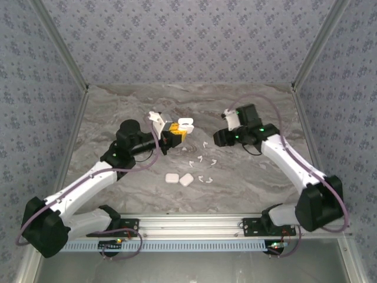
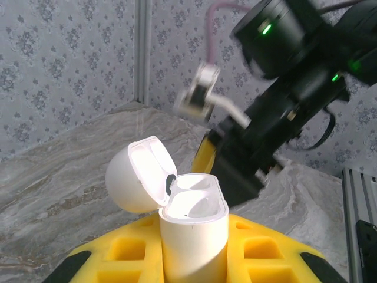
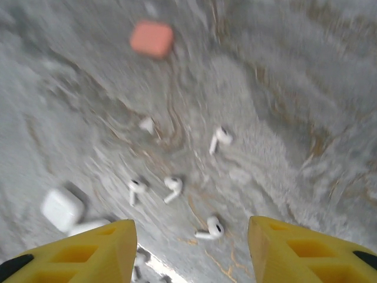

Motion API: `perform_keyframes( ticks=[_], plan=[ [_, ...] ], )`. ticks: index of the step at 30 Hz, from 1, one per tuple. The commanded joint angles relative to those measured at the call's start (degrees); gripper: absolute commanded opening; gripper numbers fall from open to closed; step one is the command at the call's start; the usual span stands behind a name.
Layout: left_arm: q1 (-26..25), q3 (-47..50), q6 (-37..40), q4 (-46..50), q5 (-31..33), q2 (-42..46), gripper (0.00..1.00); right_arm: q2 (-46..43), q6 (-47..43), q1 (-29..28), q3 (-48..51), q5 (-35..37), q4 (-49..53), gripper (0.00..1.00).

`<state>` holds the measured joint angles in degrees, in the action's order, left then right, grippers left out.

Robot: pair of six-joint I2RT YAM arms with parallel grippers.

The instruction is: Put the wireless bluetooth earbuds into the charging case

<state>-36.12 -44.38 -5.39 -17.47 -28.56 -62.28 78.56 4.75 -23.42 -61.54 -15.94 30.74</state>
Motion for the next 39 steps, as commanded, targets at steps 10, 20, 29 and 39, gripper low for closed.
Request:
perform_keyframes(
  ticks=[10,20,29,39],
  plan=[
    [-0.3,1.9,1.3,2.2,3.2,5.7,0.04,25.8,-7.6,-3.1,-17.4,6.6,4.7,0.51],
    [-0.2,1.7,1.6,2.3,3.4,5.2,0.04,38.2,-9.2,-4.2,-24.8,4.1,4.1,0.46],
    [-0.2,1.1,1.4,2.0,2.7,4.1,0.05,41.8,-9.8,-4.9,-26.4,3.5,4.4,0.43],
    [-0.3,0.3,1.1,2.2,1.9,2.9,0.04,41.9,-10.8,-4.7,-25.0,3.4,7.1,0.37]
  ],
)
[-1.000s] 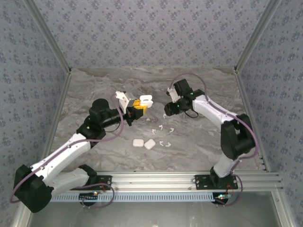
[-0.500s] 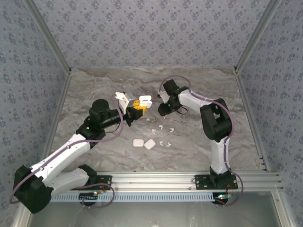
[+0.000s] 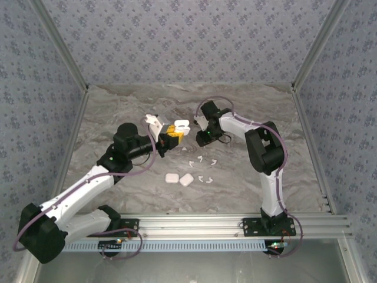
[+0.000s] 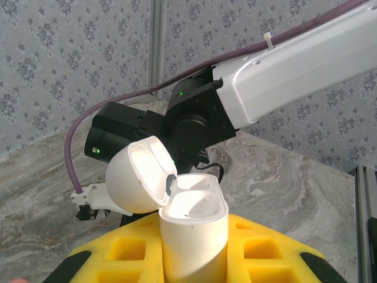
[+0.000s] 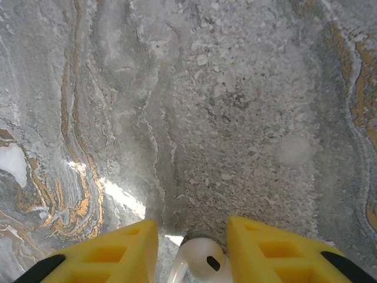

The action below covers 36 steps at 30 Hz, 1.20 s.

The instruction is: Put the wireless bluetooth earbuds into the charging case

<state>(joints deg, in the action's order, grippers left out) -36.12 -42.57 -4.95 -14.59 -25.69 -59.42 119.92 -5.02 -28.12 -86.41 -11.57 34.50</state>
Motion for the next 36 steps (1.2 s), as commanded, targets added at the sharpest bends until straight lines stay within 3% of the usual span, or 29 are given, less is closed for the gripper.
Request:
perform_keyframes(
  ticks=[1,22,36],
  plan=[
    [-0.3,-1.6,0.6,-0.6,-1.0,-0.1,0.04,0.5,-1.1,0.0,0.1,-1.3,3.6,0.36],
    [-0.2,-2.5,0.3,0.3,-1.3,-1.1,0.04,-1.7,-2.1,1.8,3.2,-2.2,4.5,0.25],
    [-0.3,-3.1,0.2,0.4,-1.6,-1.9,0.04,-3.7,-2.3,4.4,5.2,-8.3,4.0,0.33]
  ],
)
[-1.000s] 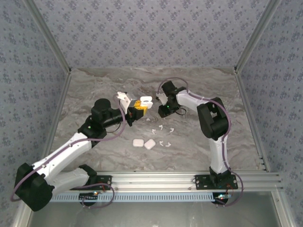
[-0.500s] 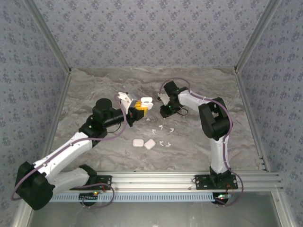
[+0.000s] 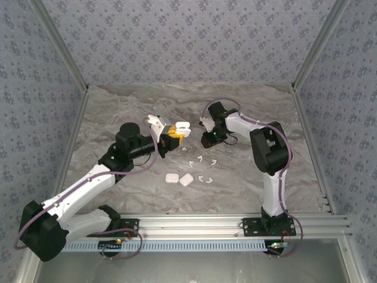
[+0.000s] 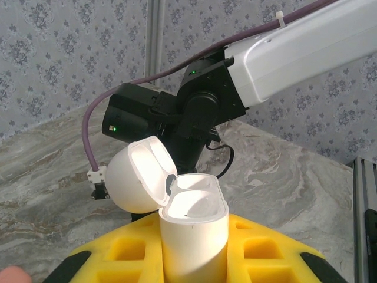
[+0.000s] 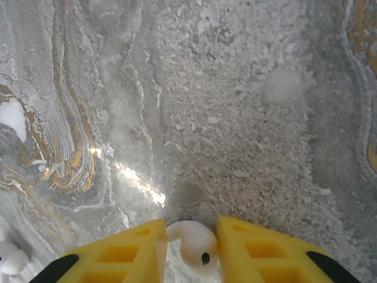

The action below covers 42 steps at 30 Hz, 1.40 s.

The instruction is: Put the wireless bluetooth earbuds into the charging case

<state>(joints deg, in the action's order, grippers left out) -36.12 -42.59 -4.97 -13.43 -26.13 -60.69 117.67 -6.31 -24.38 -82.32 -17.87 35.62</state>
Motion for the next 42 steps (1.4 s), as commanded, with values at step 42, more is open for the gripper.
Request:
perform_keyframes(
  ticks=[42],
  plan=[
    [-0.9,-6.0,-2.5,-7.0,-5.4,-12.6,0.04,-48.1,-0.9,-2.2,20.3,7.1,-13.5,0.17]
  ],
)
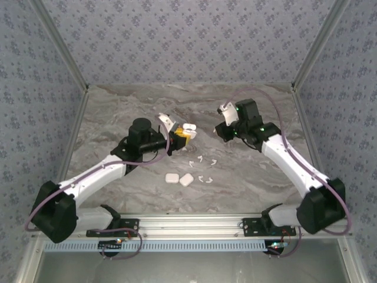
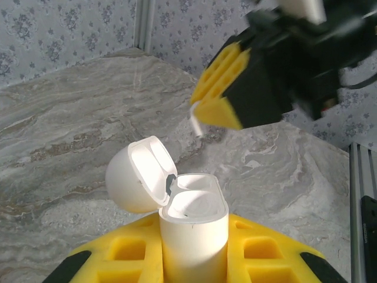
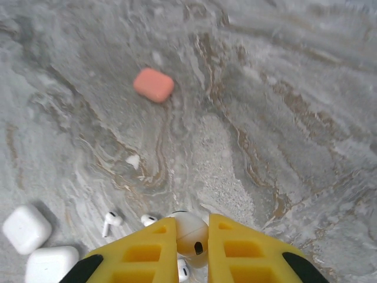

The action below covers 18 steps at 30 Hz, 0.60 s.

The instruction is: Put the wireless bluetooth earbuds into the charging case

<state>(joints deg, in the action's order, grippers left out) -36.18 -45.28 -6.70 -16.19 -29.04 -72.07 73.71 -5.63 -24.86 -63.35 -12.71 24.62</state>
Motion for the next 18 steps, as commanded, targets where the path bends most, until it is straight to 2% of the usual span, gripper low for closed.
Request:
perform_keyframes(
  ticks=[1,9,18],
  plan=[
    [-1.0,-3.6,-0.8,-4.5,-2.8,-1.9,0.04,-5.5,-2.0,-2.6,1.6,2.3,-3.1,0.17],
    [-3.0,-5.9,-0.4,-6.9,-5.1,-5.8,0.04,-10.8,-6.9,-9.5,0.5,6.0,-5.5,0.16],
    [-4.1,-7.3,0.0,-7.3,-6.2,-7.2,0.04,-9.2,-8.7,-12.1,-1.9,6.5,-5.5,0.16]
  ],
)
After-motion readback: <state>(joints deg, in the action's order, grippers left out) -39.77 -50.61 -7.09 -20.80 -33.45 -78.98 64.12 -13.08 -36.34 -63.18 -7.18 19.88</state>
